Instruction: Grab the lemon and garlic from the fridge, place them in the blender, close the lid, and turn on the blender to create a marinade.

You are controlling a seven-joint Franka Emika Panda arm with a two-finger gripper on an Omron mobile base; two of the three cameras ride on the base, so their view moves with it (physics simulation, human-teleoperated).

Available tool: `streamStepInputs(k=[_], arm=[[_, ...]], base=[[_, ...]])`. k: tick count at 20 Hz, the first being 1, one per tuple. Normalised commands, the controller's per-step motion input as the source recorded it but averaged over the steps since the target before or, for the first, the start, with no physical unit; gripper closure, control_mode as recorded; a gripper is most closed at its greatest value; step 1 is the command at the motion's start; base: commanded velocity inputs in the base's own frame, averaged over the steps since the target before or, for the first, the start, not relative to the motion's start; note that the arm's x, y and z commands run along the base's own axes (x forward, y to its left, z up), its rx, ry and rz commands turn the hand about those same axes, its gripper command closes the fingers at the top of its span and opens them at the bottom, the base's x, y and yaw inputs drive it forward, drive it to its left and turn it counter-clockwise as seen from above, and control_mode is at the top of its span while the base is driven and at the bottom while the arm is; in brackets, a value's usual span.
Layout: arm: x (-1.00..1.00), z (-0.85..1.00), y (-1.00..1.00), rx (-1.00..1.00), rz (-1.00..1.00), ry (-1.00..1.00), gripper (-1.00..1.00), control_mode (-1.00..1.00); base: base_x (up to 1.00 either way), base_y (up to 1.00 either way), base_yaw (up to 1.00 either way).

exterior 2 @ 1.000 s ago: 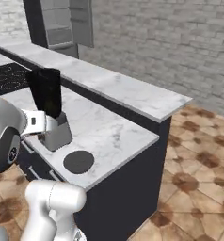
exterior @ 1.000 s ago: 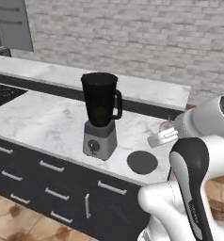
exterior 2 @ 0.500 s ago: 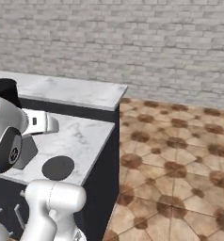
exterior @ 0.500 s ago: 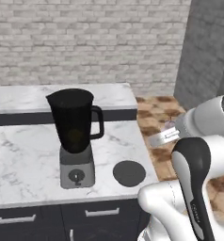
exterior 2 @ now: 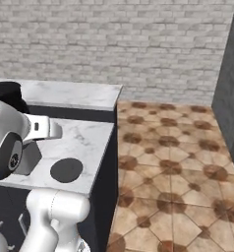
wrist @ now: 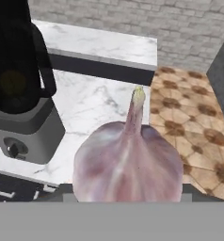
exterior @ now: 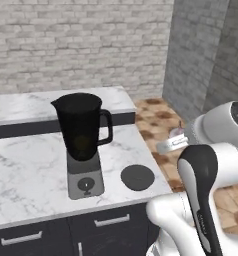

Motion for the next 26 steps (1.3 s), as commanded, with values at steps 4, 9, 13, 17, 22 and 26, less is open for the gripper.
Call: streamStepInputs(k=[4, 9, 13, 17, 22, 26], arm=[[0.0, 0.0, 0.0, 0.0, 0.0, 0.0, 1.0, 1.0], [0.0, 0.0, 0.0, 0.0, 0.0, 0.0, 1.0, 1.0], [0.0, 0.0, 0.0, 0.0, 0.0, 0.0, 1.0, 1.0], [0.0, 0.0, 0.0, 0.0, 0.0, 0.0, 1.0, 1.0], [0.0, 0.0, 0.0, 0.0, 0.0, 0.0, 1.0, 1.0], [0.0, 0.0, 0.0, 0.0, 0.0, 0.0, 1.0, 1.0]], base=[[-0.52, 0.01, 0.0], [-0.15, 0.26, -0.03], [-0.2, 0.54, -0.18], [0.0, 0.64, -0.21], [0.0, 0.36, -0.21], [0.0, 0.0, 0.0]])
